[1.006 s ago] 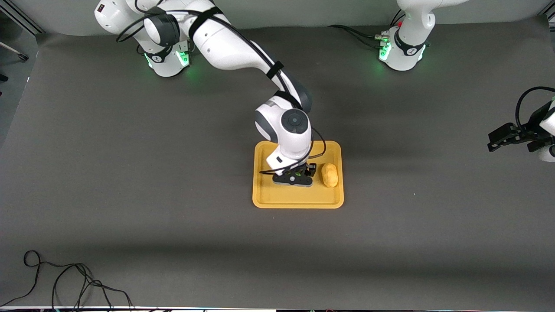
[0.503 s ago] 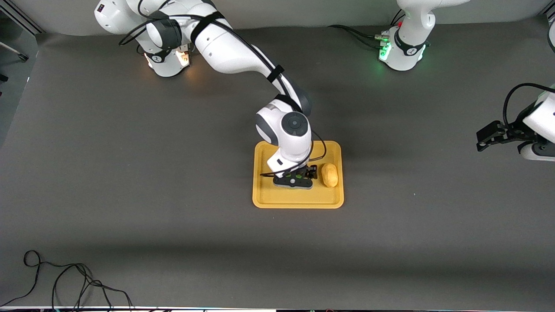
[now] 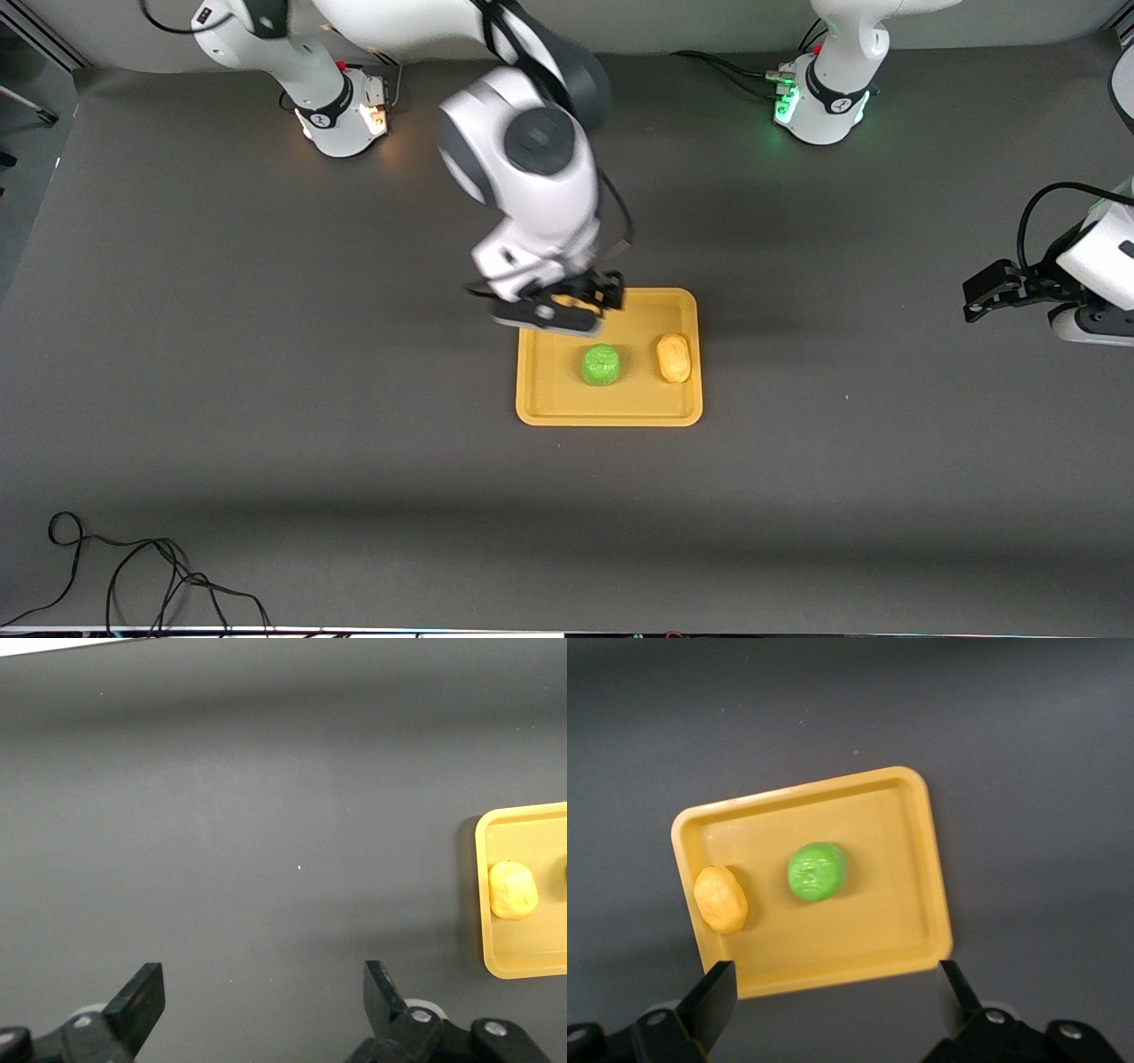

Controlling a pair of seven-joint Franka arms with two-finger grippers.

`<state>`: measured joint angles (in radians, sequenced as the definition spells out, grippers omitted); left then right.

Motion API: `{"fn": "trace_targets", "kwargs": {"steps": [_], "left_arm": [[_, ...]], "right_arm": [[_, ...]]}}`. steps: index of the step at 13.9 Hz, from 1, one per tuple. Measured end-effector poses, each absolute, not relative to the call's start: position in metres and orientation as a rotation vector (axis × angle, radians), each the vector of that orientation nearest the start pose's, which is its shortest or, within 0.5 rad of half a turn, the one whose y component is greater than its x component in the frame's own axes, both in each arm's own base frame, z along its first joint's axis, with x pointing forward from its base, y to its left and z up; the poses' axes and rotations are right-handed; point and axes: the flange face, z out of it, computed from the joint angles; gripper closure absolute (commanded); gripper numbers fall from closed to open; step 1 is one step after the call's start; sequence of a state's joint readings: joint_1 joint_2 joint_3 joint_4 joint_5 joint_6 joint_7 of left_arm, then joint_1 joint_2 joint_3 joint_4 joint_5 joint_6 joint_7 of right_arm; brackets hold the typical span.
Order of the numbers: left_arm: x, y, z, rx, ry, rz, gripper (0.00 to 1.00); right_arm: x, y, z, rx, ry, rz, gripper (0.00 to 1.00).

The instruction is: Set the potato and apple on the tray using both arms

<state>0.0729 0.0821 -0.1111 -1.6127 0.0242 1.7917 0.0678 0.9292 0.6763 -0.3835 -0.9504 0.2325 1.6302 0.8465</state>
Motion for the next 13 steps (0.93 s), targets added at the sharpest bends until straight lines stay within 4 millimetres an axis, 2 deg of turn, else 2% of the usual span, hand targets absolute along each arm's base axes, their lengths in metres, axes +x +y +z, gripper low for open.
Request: {"fn": "trace_targets", "kwargs": {"steps": [2,4,5,7,10,12,13], "left_arm": [[0.598,-0.019,0.583,-3.115,0.171,-0.169,0.0],[0.598,-0.018,0.589,-3.113,0.168,-0.183,0.0],[0.598,-0.018,0.59,-3.113,0.166,-0.184,0.0],[0.6,-0.016,0.586,-3.114,0.163,-0.174,0.0],[0.604,-0.012,0.576,-3.116,0.149,-0.142,0.0],[0.605,-0.008,0.571,-3.118,0.139,-0.123,0.0],[0.604,-0.007,0.57,-3.119,0.135,-0.107,0.0]], "right_arm": [[0.564,0.419,0.555,-3.115,0.306,0.018,0.0],[0.576,0.343,0.592,-3.144,0.25,0.051,0.0],[0.579,0.306,0.603,-3.153,0.219,0.057,0.0],[0.581,0.229,0.616,-3.159,0.197,0.083,0.0],[0.577,0.118,0.625,-3.131,0.14,0.114,0.0],[0.572,0.061,0.626,-3.104,0.114,0.107,0.0],[0.57,0.04,0.624,-3.095,0.106,0.101,0.0]]}}
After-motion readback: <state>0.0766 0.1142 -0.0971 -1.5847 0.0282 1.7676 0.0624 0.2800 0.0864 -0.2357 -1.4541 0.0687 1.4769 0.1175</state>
